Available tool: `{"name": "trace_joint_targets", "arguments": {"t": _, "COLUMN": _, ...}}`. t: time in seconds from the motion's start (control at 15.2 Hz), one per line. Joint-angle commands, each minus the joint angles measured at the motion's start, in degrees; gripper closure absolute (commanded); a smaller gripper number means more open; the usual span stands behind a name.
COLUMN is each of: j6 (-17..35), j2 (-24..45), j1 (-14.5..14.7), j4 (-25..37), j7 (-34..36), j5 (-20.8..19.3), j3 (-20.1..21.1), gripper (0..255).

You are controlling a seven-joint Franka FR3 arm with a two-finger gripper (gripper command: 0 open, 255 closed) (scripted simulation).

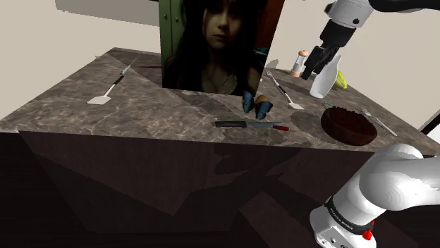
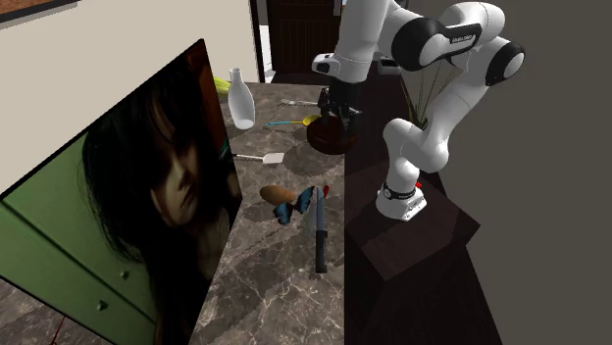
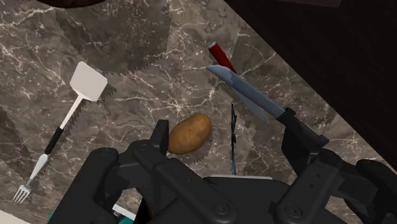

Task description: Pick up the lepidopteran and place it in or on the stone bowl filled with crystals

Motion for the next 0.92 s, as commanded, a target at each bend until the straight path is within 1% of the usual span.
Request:
{"name": "trace_joint_targets", "arguments": {"t": 0.0, "j6": 0.0, "j2": 0.0, "j1": 0.0, "j4": 0.0, "j7": 0.0, "j5": 0.0, "j3": 0.0, "gripper": 0}}
{"name": "trace_joint_targets", "arguments": {"t": 0.4, "j6": 8.7, "j2": 10.1, "j1": 1.1, "j4": -1.1, "j7": 0.2, "j5": 1.1, "j3": 0.3, "gripper": 0}}
{"name": "trace_joint_targets", "arguments": {"t": 0.86, "j6": 17.7, "j2": 23.7, "j1": 2.4, "j4": 0.7, "j7": -0.1, "j5": 2.5, "j3": 0.8, "gripper": 0}}
